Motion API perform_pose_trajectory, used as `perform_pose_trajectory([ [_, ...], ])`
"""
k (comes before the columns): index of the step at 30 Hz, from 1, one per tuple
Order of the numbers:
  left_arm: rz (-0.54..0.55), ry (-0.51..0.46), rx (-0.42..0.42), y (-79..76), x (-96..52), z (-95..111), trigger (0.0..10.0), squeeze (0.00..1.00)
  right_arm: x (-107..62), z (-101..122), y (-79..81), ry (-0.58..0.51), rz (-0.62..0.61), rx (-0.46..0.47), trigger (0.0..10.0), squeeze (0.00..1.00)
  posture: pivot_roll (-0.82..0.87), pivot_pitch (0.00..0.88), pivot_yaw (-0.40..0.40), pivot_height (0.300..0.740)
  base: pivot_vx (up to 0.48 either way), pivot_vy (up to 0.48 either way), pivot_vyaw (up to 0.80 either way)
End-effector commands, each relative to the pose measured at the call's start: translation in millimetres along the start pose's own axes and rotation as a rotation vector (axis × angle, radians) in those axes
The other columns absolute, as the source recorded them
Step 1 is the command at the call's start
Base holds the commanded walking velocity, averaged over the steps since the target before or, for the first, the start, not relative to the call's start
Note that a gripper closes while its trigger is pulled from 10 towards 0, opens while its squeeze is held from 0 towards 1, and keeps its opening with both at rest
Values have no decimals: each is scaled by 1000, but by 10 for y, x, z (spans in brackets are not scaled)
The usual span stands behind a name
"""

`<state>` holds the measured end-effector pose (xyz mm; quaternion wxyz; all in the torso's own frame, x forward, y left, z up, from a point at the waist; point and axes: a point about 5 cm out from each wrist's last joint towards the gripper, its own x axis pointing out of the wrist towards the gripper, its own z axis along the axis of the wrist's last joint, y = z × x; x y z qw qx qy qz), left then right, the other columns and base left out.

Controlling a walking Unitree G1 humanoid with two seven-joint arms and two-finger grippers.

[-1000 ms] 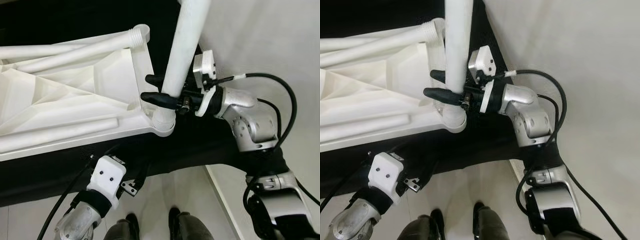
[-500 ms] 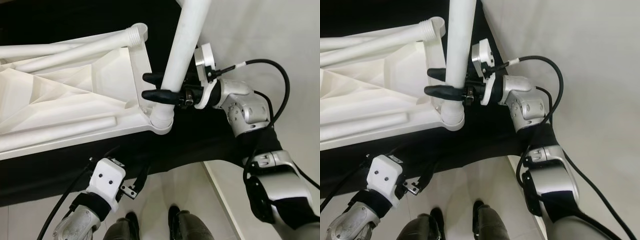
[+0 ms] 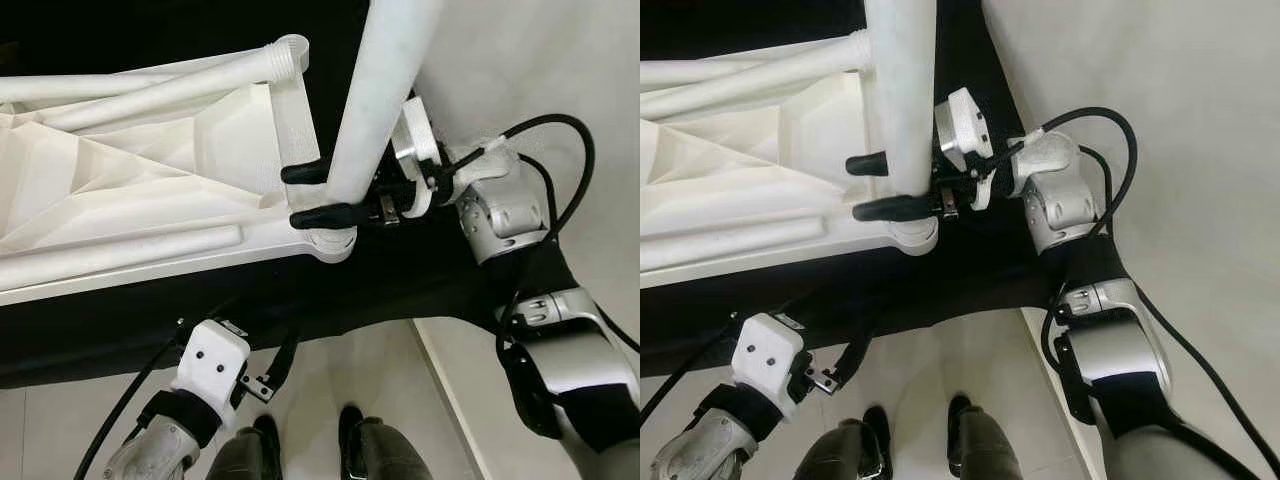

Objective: Building children table

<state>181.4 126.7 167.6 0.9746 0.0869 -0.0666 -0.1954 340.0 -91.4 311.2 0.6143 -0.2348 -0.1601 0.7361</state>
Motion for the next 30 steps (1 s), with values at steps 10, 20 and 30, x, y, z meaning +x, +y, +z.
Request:
perform_pose_trajectory([
  [10,-6,39,-12,-37,-74,-18,10000,0,108,-273,52,64,116,237,10000,0,-20,416,17,740,0,0,0],
  [20,-1,41,-15,-45,-81,-4,10000,0,174,-379,23,36,75,294,10000,0,-17,423,14,740,0,0,0],
  [30,-3,42,-19,-49,-77,-1,10000,0,159,-572,-3,175,-136,314,10000,0,-24,422,17,740,0,0,0],
])
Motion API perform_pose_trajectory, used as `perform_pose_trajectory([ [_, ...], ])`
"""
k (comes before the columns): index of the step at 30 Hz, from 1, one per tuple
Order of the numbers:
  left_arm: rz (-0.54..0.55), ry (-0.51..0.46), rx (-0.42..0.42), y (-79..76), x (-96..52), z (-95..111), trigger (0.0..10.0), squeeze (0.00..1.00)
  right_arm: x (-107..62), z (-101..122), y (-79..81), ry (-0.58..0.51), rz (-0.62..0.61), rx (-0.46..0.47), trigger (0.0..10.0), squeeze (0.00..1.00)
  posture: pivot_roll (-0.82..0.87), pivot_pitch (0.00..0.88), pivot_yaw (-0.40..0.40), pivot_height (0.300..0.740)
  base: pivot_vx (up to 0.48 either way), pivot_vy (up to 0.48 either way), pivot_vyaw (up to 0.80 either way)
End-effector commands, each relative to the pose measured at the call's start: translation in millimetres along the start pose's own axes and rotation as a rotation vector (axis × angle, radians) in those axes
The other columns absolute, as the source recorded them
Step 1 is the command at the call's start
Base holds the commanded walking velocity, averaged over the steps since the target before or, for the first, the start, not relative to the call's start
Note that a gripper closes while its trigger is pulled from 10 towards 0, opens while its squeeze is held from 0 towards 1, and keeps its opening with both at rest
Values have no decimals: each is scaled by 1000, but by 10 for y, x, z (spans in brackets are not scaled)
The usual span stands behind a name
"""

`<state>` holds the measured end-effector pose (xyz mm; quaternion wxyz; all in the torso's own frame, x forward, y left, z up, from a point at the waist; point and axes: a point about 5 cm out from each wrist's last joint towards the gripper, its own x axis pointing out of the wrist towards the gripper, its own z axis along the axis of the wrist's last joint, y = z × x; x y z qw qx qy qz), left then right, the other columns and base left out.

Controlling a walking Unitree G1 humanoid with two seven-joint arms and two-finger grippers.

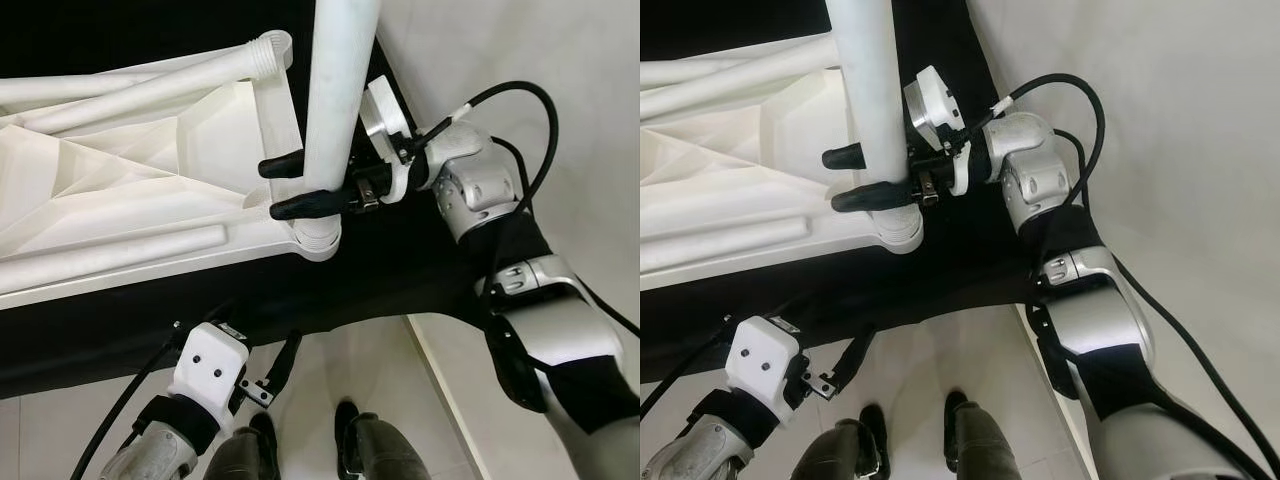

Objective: Building children table

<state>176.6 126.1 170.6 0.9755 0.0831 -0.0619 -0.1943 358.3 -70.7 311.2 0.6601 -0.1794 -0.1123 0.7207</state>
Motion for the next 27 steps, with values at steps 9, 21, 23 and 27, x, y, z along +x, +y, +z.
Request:
perform_pose_trajectory([
  [9,-5,35,-11,-30,-32,-41,10000,0,-61,-534,70,251,-154,141,10000,0,-30,418,16,740,0,0,0],
  [21,-6,36,-15,-41,-25,-64,10000,0,-368,-703,16,273,-694,316,10000,0,-52,392,12,740,0,0,0],
  [23,-10,35,-15,-40,-18,-70,10000,0,-411,-717,46,241,-777,330,10000,0,-54,387,13,740,0,0,0],
  [27,-12,35,-14,-33,-7,-78,10000,0,-440,-724,83,209,-865,345,10000,0,-56,384,14,740,0,0,0],
])
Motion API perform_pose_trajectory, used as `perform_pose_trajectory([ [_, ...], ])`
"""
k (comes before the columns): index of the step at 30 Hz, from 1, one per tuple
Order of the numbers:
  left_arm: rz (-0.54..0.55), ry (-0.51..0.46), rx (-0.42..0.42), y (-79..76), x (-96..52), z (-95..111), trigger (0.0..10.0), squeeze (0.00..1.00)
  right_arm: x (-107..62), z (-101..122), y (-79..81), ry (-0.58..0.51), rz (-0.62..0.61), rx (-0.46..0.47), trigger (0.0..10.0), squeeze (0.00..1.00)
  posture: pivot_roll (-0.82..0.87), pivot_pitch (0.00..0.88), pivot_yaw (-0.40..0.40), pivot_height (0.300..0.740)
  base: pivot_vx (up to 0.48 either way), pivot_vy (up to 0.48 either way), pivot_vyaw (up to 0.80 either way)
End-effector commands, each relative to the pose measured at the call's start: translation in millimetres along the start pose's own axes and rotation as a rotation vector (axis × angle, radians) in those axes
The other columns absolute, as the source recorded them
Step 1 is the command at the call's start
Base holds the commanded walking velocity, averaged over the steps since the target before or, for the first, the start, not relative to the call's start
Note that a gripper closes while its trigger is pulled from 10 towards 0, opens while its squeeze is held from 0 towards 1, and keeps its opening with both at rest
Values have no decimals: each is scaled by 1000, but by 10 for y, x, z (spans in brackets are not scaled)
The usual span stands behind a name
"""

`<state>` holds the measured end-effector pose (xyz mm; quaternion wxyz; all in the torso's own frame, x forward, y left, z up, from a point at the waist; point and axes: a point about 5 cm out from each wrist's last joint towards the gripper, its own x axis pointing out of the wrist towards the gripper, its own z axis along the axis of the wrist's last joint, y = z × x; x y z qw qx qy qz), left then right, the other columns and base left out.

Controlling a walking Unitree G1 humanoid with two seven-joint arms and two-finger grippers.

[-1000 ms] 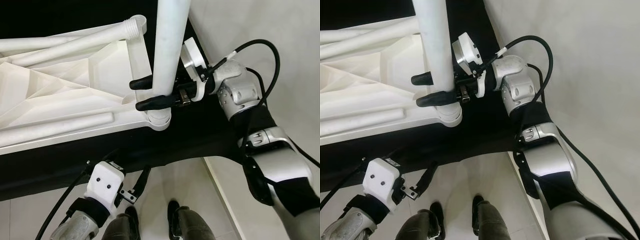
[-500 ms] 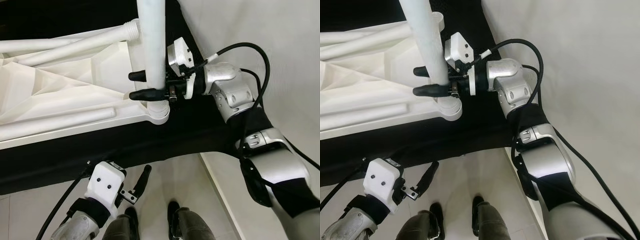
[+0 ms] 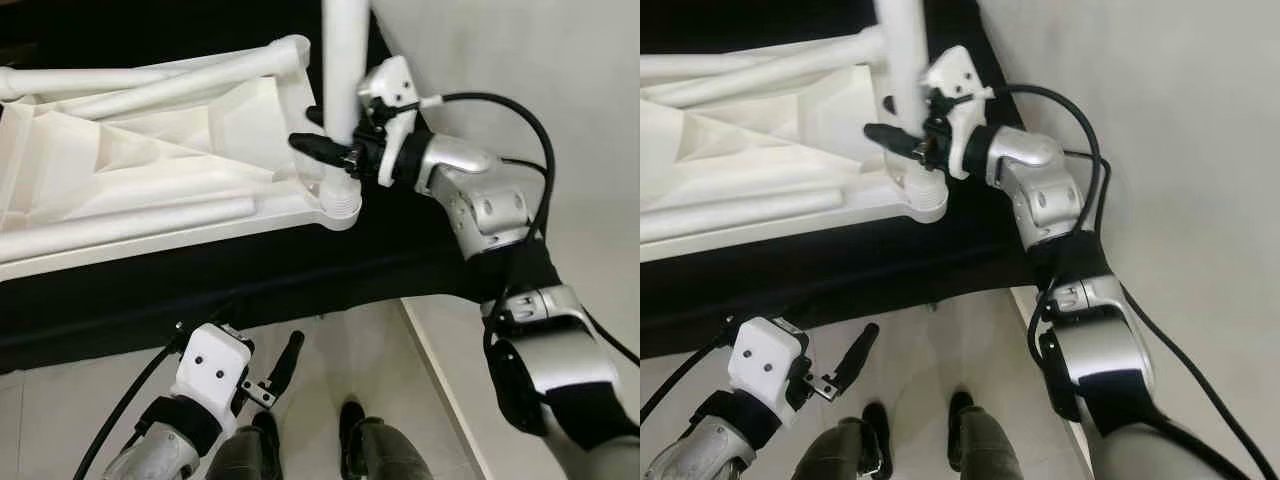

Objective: Building children table

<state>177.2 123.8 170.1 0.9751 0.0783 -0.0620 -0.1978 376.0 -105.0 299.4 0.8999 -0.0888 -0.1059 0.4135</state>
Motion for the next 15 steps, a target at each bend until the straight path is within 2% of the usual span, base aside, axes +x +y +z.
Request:
perform_pose_trajectory([
  [1,-5,38,-5,-13,-22,-76,10000,0,-137,-536,-21,215,-90,116,10000,0,-56,384,14,740,0,0,0],
  [4,-3,37,0,2,-12,-79,10000,0,-186,-566,68,177,-170,131,10000,0,-55,384,12,740,0,0,0],
  [6,0,36,3,12,-6,-79,10000,0,-223,-637,182,174,-203,141,10000,0,-56,384,13,740,0,0,0],
  [15,2,36,8,32,3,-82,10000,0,-274,-724,412,179,-332,134,10000,0,-56,383,20,740,0,0,0],
])
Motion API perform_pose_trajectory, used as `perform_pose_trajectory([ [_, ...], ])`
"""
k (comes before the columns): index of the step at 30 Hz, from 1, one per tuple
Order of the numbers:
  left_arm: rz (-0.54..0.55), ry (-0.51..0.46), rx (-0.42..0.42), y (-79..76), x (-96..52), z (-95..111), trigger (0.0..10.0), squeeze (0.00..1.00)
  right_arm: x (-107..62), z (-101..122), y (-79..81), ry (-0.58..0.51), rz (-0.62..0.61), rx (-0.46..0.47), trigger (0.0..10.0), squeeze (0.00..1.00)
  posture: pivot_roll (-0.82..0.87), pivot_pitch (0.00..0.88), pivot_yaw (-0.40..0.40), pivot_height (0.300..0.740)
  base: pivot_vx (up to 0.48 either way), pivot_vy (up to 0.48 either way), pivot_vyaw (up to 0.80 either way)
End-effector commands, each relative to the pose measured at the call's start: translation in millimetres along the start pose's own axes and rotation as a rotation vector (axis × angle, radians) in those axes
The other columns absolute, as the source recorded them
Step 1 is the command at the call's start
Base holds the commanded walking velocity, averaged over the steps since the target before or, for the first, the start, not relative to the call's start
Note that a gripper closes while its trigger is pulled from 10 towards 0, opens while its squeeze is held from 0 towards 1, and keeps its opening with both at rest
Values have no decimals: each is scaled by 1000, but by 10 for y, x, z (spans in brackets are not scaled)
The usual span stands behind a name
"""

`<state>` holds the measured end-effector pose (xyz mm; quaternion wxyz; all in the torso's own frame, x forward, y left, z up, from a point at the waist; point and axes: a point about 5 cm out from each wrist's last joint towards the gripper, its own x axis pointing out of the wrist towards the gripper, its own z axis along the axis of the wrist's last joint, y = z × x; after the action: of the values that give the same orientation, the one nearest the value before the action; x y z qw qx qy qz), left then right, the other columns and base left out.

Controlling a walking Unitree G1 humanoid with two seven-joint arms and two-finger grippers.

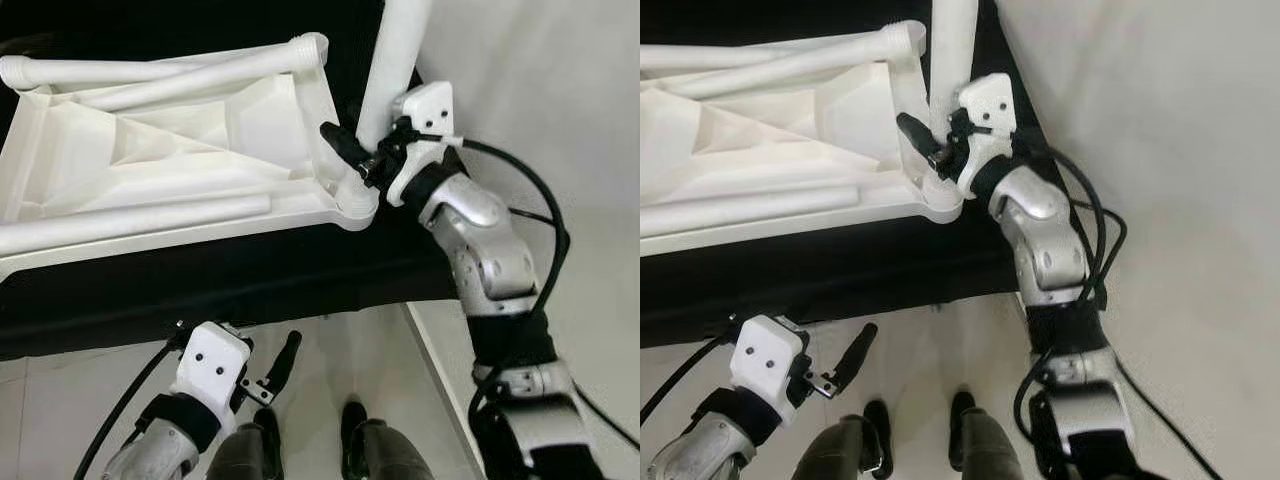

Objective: Building children table

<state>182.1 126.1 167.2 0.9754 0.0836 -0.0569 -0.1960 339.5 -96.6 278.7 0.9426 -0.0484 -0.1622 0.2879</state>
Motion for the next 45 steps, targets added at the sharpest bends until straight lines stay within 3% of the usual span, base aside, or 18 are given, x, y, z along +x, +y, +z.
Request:
perform_pose_trajectory([
  [1,-1,23,0,-1,-26,-45,10000,0,-172,-640,36,312,-90,89,10000,0,-57,382,22,740,0,0,0],
  [5,-3,23,3,2,-21,-47,10000,0,-219,-679,65,356,-225,98,10000,0,-52,378,20,740,0,0,0],
  [11,1,22,7,11,-17,-53,10000,0,-246,-658,158,377,-283,54,10000,0,-53,374,17,740,0,0,0],
  [17,5,23,13,25,-11,-56,10000,0,-247,-644,242,374,-280,34,10000,0,-47,371,20,740,0,0,0],
  [23,-5,25,21,54,19,-56,10000,0,-216,-609,389,336,-155,51,10000,0,-52,361,24,740,0,0,0],
  [27,1,46,-1,104,46,-58,10000,0,-221,-624,359,344,-159,47,10000,0,-47,349,23,740,0,0,0],
  [33,47,17,32,209,97,13,10000,0,-220,-633,310,353,-174,39,10000,0,-43,341,20,740,0,0,0],
  [37,88,-86,38,369,234,258,10000,0,-199,-637,288,352,-177,35,10000,0,-41,329,18,740,0,0,0],
  [38,97,-155,30,454,313,431,10000,0,-186,-642,286,351,-178,34,10000,0,-41,323,19,740,0,0,0],
  [40,18,-321,31,572,478,892,10000,0,-161,-648,304,347,-175,39,10000,0,-40,309,23,740,0,0,0],
  [41,18,-321,31,572,478,892,10000,0,-161,-648,304,347,-175,39,10000,0,-40,309,23,740,0,0,0],
  [42,-33,-373,28,589,520,1051,10000,0,-154,-649,313,345,-172,41,10000,0,-40,307,24,740,0,0,0],
  [44,-33,-373,28,589,520,1051,10000,0,-154,-649,313,345,-172,41,10000,0,-40,307,24,740,0,0,0],
  [45,-98,-416,27,597,557,1200,10000,0,-145,-650,326,342,-168,44,10000,0,-42,299,27,740,0,0,0],
])
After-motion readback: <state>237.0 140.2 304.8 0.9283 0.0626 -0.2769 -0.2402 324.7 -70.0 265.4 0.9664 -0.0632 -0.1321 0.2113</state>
